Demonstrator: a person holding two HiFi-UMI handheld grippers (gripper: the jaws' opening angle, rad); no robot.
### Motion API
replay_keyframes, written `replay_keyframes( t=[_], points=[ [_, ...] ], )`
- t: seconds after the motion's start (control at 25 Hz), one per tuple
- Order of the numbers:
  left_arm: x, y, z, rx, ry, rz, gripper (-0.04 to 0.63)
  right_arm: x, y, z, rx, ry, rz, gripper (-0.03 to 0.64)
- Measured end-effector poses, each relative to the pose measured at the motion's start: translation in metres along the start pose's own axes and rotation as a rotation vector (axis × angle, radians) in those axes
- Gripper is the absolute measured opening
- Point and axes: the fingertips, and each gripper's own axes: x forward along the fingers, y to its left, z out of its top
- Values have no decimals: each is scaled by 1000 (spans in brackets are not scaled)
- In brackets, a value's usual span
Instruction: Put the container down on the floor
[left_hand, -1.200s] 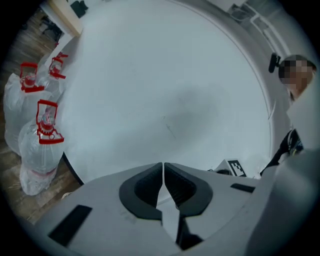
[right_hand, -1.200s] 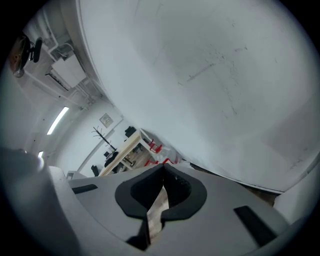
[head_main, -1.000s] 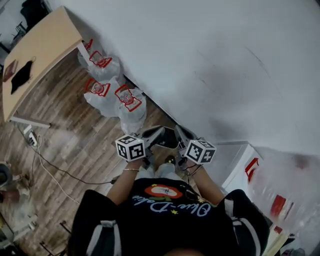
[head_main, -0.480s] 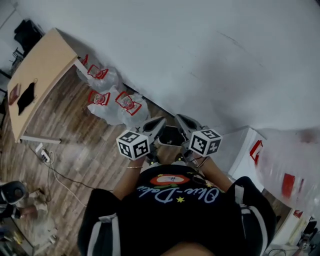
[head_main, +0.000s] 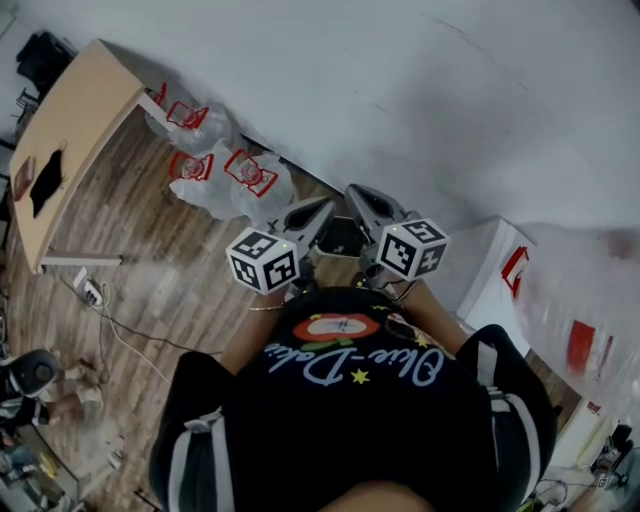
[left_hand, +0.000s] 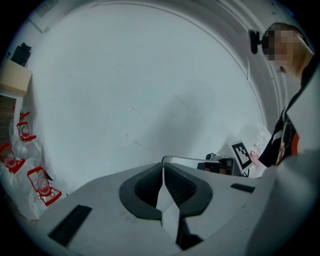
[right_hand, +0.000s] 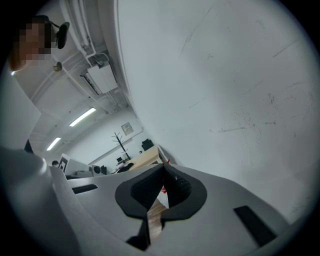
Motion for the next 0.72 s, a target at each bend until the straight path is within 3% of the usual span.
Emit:
replay_keyframes(
  t=[0.72],
  points=[
    [-7,-9,0,31,-21,40,12,-10,6,-3,-40,6,20,-2]
  ],
)
